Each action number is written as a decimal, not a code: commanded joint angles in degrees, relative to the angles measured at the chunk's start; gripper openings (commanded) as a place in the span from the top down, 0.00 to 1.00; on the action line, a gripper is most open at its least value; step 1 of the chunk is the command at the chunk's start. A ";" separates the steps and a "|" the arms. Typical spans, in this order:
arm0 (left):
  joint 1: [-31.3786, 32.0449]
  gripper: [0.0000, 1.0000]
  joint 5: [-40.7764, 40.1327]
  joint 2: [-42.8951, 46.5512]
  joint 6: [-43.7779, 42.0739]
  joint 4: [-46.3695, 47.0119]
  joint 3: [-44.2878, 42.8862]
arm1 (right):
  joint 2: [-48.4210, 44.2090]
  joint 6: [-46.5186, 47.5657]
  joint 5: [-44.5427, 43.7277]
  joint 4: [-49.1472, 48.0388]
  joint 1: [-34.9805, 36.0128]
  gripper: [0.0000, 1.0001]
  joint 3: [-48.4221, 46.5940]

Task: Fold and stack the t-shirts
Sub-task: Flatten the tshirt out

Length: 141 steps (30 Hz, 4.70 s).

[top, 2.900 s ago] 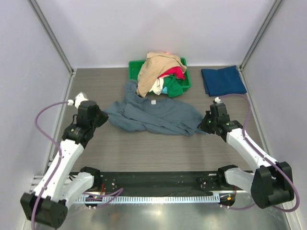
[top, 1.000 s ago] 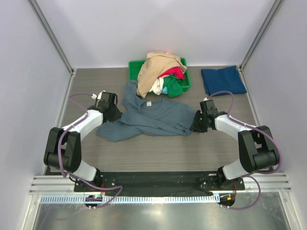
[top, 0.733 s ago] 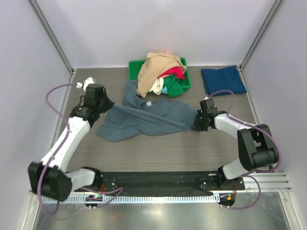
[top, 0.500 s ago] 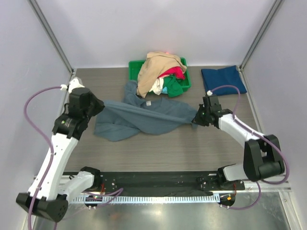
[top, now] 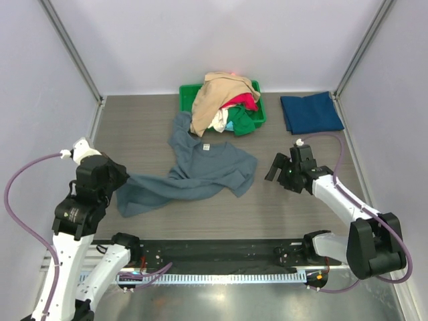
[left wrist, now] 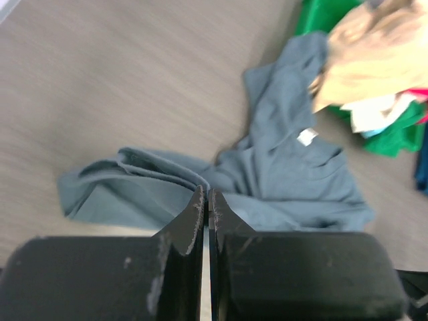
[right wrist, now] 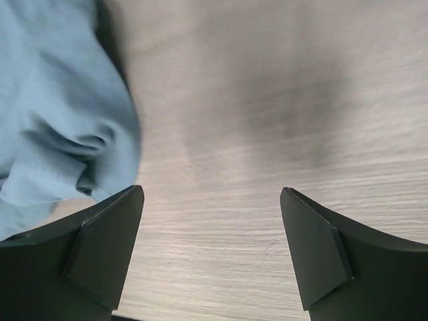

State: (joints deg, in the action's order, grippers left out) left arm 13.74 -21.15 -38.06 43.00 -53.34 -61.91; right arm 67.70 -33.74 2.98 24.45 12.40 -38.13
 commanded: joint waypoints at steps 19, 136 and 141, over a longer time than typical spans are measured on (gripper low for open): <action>-0.29 0.99 -3.82 3.87 -1.78 -4.75 7.59 | 21.33 -9.94 1.94 -16.62 20.29 0.46 -0.81; 9.73 1.00 8.58 -28.83 20.35 27.60 37.12 | 31.88 1.04 -3.78 -0.01 -14.69 0.07 -25.15; 9.73 1.00 1.05 -8.41 26.25 15.92 40.55 | 34.07 0.43 -0.44 -2.56 -14.69 0.16 -25.41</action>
State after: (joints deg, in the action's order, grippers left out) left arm 23.29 -12.60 -56.99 64.45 -26.26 -23.35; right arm 101.08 -32.12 -0.12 25.30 -2.57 -63.61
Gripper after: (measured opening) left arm 0.009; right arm 0.845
